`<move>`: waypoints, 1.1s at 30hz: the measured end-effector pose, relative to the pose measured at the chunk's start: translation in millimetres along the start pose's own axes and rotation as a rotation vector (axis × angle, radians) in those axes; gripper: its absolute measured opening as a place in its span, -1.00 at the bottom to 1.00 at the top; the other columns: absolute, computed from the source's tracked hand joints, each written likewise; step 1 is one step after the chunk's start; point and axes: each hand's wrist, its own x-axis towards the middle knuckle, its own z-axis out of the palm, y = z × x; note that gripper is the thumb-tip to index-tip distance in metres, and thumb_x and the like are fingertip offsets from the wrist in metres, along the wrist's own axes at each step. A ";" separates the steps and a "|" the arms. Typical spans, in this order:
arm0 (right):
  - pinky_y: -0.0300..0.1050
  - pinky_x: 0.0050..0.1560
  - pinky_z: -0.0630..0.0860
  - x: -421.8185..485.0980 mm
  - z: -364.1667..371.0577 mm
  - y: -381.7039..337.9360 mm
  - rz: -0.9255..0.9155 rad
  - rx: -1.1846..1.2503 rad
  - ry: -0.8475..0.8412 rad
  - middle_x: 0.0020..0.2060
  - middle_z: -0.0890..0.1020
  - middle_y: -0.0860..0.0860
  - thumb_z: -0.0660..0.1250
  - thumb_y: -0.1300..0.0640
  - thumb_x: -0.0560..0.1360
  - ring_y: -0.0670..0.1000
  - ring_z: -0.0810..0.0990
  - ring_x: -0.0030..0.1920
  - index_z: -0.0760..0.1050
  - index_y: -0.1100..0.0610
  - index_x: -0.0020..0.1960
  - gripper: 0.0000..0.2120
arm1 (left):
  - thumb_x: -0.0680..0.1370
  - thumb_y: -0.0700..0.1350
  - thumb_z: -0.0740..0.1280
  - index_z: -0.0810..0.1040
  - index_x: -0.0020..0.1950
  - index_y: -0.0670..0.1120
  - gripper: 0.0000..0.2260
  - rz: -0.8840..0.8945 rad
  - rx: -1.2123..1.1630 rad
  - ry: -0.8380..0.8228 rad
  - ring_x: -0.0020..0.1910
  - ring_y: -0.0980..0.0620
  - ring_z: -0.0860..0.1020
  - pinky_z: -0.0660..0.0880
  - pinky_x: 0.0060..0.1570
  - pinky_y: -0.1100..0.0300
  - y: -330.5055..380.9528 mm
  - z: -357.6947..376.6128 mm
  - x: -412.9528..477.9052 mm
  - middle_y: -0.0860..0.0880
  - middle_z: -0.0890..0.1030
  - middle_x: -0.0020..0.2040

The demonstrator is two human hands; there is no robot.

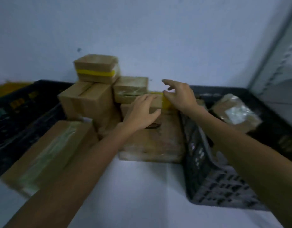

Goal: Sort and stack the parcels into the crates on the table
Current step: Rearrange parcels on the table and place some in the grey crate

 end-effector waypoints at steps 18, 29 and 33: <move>0.14 0.13 0.47 -90.0 -125.9 246.2 1.174 0.772 -0.050 0.28 0.46 0.12 0.09 -0.22 0.57 0.23 0.46 0.25 0.33 0.09 0.37 -0.49 | 0.54 -0.02 0.31 -0.01 0.54 -0.07 -0.31 -0.097 -0.474 -0.271 0.50 -0.04 0.11 0.14 0.39 0.11 181.7 173.8 105.6 -0.06 0.10 0.53; -0.11 0.09 0.45 -28.0 -122.1 194.0 0.644 0.624 0.312 0.31 0.42 0.06 0.25 0.00 0.54 0.02 0.45 0.17 0.16 0.00 0.50 -0.43 | 0.44 -0.01 0.42 0.18 0.43 0.08 -0.36 -0.094 -0.539 0.210 0.27 -0.04 0.35 0.36 0.25 0.14 167.1 134.6 117.9 -0.11 0.29 0.28; -0.35 -0.10 0.51 1.5 -94.9 142.3 0.466 0.597 0.284 0.16 0.45 -0.02 0.29 0.01 0.53 -0.07 0.47 0.07 0.16 0.02 0.49 -0.41 | 0.44 -0.01 0.42 0.23 0.29 -0.04 -0.46 -0.154 -0.600 0.427 0.21 -0.05 0.45 0.46 0.16 0.06 128.1 98.3 122.9 -0.08 0.41 0.26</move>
